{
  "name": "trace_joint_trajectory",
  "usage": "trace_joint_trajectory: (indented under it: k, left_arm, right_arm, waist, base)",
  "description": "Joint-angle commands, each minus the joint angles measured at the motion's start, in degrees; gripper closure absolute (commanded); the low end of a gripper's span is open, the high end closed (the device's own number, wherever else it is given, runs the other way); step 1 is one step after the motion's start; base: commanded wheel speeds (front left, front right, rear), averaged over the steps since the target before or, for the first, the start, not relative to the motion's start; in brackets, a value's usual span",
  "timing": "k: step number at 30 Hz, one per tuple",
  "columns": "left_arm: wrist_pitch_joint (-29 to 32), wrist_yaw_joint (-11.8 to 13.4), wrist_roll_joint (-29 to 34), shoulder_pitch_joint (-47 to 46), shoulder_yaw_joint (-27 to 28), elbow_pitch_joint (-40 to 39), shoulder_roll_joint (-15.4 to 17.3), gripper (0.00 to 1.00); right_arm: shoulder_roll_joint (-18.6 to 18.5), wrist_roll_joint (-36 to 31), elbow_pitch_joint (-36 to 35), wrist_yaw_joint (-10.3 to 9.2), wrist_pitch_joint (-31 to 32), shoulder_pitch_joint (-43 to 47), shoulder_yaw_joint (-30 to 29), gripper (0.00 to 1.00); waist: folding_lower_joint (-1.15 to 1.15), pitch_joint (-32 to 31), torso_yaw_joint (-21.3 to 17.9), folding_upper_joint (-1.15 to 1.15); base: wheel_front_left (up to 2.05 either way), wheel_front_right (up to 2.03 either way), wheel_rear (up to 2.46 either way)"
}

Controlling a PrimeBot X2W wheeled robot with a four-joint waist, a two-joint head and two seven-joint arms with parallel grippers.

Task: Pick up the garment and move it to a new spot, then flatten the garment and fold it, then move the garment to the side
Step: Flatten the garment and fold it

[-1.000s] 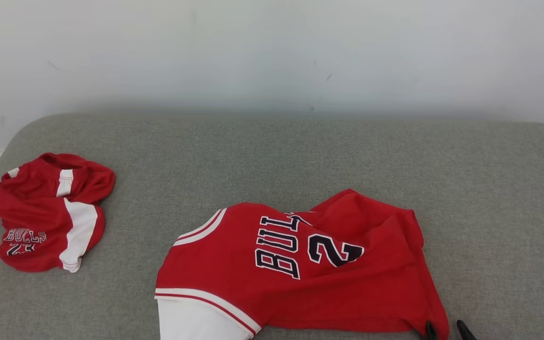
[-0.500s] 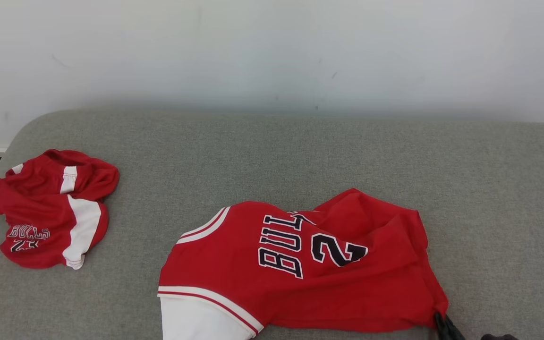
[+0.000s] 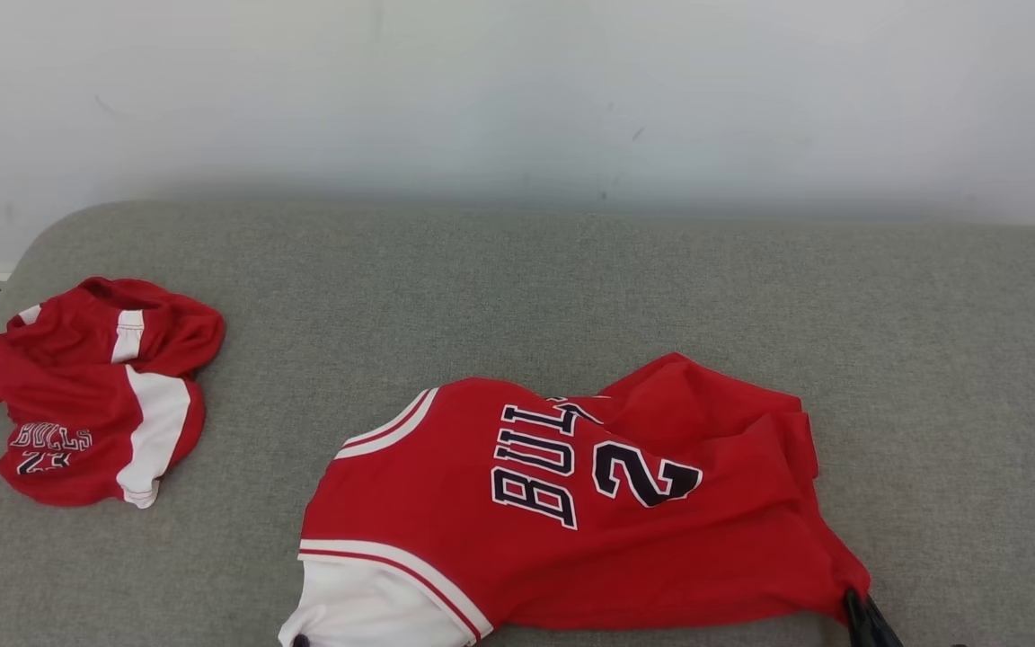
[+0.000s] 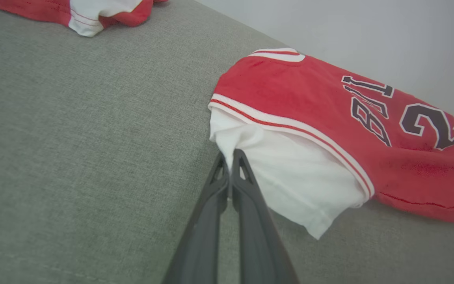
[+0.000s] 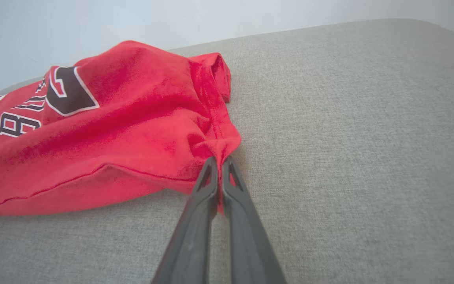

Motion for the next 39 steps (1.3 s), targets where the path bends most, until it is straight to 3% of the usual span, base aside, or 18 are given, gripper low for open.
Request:
trace_joint_trajectory:
  k: [1,10,16,20,26,30,35,39]
  left_arm:
    - [-0.11,0.04,-0.1,-0.66,-0.42,-1.58,0.32,1.0]
    - [2.42,0.04,-4.37,-17.04,-6.72,-4.74,8.31,1.0]
    - [13.02,0.05,-12.09,-41.52,-8.73,-2.34,16.01,1.0]
    - [18.77,0.04,-15.7,-60.12,-8.06,2.31,17.84,1.0]
    - [21.24,0.04,-13.51,-86.91,-9.91,12.21,18.68,1.0]
    - [19.84,0.05,-11.9,-101.27,-11.76,17.91,18.12,1.0]
    - [16.47,0.05,-11.23,-114.45,-13.88,24.42,16.36,1.0]
    - [13.01,0.05,-12.06,-120.29,-15.78,28.63,14.95,1.0]
  right_arm:
    - [0.2,1.12,-1.05,-0.14,-0.06,-1.1,0.78,1.0]
    - [-5.58,10.51,-1.93,-0.14,4.61,-15.37,6.23,1.0]
    - [-9.67,18.13,-0.58,-0.14,14.19,-37.94,7.77,1.0]
    - [-10.25,21.89,3.67,-0.14,20.09,-55.76,7.09,1.0]
    - [-7.84,23.17,15.06,-0.14,25.73,-81.5,3.91,1.0]
    - [-6.25,21.29,21.74,-0.14,24.29,-95.39,1.38,1.0]
    - [-4.77,18.99,29.78,-0.14,21.31,-108.12,-0.94,1.0]
    - [-4.6,17.86,33.94,-0.14,18.29,-113.32,-1.14,1.0]
  waist:
    - [0.0,0.29,0.1,0.0]
    - [0.0,3.61,-0.11,0.0]
    - [0.0,11.33,-1.21,0.0]
    - [0.0,18.18,-1.69,0.0]
    - [0.0,26.66,-3.21,0.0]
    - [0.0,30.13,-4.08,0.0]
    - [0.0,32.36,-4.71,0.0]
    - [0.0,32.72,-4.88,0.0]
  base:
    - [0.0,0.0,0.0]
    - [0.0,0.0,0.0]
    - [0.0,0.0,0.0]
    - [0.0,0.0,0.0]
    - [0.0,0.0,0.0]
    - [0.0,0.0,0.0]
    - [0.0,0.0,0.0]
    - [0.0,0.0,0.0]
